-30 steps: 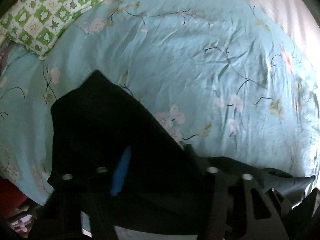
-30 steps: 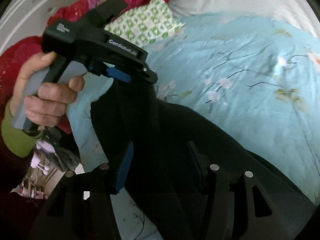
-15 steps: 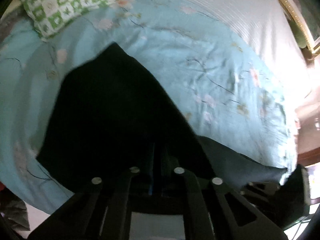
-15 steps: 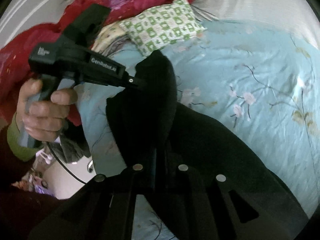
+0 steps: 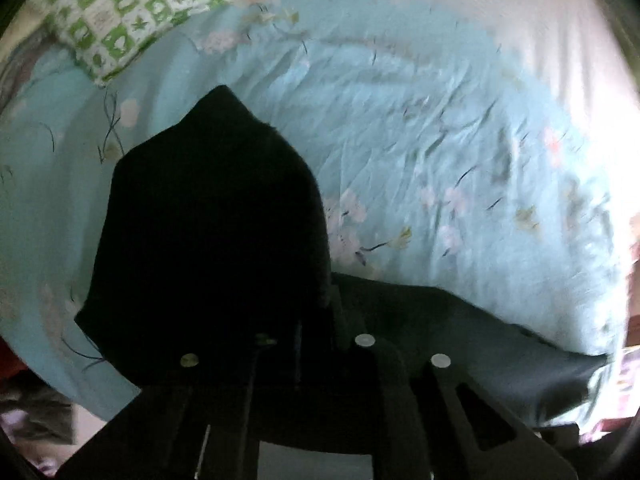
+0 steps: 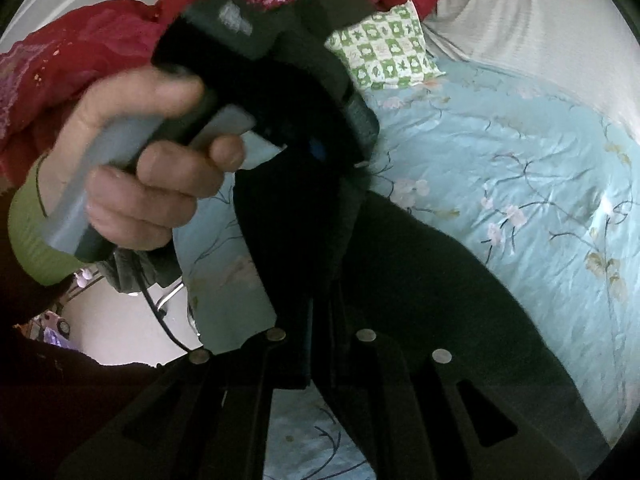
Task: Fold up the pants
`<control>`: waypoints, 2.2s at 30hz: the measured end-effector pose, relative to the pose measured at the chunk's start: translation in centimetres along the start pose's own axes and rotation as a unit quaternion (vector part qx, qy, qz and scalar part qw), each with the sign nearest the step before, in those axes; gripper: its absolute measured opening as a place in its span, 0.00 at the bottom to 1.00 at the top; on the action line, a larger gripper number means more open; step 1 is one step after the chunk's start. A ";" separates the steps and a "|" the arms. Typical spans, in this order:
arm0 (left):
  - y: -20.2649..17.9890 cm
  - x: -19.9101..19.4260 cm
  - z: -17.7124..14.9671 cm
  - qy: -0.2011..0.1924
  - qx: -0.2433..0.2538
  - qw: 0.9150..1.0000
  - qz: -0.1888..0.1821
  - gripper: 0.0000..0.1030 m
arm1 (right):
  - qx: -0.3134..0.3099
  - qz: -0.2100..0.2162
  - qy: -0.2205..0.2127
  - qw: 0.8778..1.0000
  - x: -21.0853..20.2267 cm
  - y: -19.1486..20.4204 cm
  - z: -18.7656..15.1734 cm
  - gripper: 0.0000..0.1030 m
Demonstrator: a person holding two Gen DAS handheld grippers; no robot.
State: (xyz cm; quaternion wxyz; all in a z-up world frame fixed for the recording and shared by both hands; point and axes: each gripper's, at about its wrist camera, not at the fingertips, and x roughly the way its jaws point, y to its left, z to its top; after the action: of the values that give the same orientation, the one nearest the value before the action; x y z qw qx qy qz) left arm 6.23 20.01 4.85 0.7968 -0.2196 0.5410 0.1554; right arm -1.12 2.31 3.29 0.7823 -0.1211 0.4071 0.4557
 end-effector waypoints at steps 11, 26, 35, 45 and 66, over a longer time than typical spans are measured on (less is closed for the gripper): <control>7.5 -2.1 -7.0 -0.070 -0.079 0.987 -0.119 0.04 | -0.018 -0.014 0.024 0.999 1.0 0.4 -0.1 0.06; 11.5 0.8 -8.9 -0.041 -0.099 0.981 -0.164 0.13 | 0.000 -0.006 0.081 0.997 3.0 1.0 -0.7 0.10; 13.2 -1.4 -9.3 -0.053 -0.094 0.987 -0.118 0.54 | 0.032 0.012 0.089 0.995 2.5 0.6 -0.4 0.29; 17.9 -0.8 -8.0 -0.043 -0.157 0.982 -0.099 0.57 | 0.080 0.029 0.042 0.995 0.6 -1.5 1.9 0.37; 17.3 1.8 -5.5 -0.075 -0.126 0.987 -0.073 0.49 | 0.120 -0.013 0.159 0.980 9.4 -8.9 3.8 0.39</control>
State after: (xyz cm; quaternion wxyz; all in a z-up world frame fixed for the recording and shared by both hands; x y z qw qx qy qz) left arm -5.93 31.98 -1.73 0.8105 -0.3445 0.4382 0.1798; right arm 10.51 5.26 -2.91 0.7220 -0.1024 0.5767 0.3683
